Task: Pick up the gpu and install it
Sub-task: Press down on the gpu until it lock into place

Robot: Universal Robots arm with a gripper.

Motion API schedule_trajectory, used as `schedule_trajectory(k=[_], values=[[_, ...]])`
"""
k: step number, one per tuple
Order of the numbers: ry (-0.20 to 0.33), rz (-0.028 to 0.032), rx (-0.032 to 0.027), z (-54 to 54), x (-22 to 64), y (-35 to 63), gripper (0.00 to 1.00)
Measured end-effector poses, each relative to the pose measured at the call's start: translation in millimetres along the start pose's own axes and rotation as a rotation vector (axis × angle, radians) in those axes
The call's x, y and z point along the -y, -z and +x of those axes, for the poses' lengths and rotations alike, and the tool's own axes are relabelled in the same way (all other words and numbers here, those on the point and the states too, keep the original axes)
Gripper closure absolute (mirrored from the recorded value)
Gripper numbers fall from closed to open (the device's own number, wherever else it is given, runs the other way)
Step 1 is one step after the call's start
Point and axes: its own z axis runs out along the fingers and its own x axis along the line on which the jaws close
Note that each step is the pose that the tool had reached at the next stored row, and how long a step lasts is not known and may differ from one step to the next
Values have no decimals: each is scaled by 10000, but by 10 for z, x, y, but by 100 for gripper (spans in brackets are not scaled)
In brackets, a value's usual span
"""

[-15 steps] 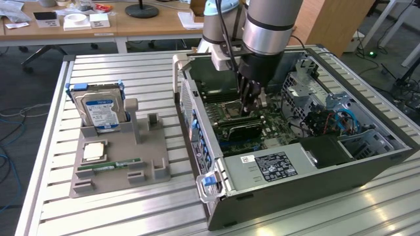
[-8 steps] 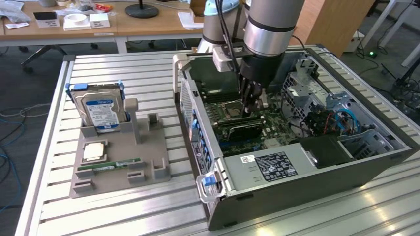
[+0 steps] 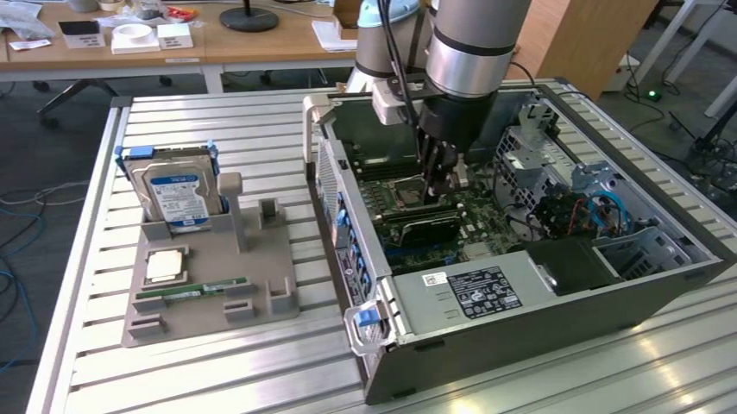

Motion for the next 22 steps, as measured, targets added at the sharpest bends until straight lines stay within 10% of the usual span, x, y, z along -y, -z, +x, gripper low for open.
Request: schedule_trajectory(k=[22], values=[[0, 0, 0, -62, -8, -161, 89]])
